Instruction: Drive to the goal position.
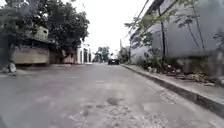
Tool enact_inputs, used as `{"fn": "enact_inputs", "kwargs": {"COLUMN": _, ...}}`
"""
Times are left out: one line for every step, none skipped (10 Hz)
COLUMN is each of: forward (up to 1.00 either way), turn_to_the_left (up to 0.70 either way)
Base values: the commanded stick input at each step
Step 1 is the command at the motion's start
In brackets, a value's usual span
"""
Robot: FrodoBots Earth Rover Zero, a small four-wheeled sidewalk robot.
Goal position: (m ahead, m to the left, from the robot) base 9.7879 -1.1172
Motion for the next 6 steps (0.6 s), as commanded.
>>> {"fn": "enact_inputs", "kwargs": {"forward": 1.00, "turn_to_the_left": 0.03}}
{"fn": "enact_inputs", "kwargs": {"forward": 1.00, "turn_to_the_left": 0.09}}
{"fn": "enact_inputs", "kwargs": {"forward": 1.00, "turn_to_the_left": 0.03}}
{"fn": "enact_inputs", "kwargs": {"forward": 1.00, "turn_to_the_left": 0.11}}
{"fn": "enact_inputs", "kwargs": {"forward": 1.00, "turn_to_the_left": 0.26}}
{"fn": "enact_inputs", "kwargs": {"forward": 1.00, "turn_to_the_left": 0.23}}
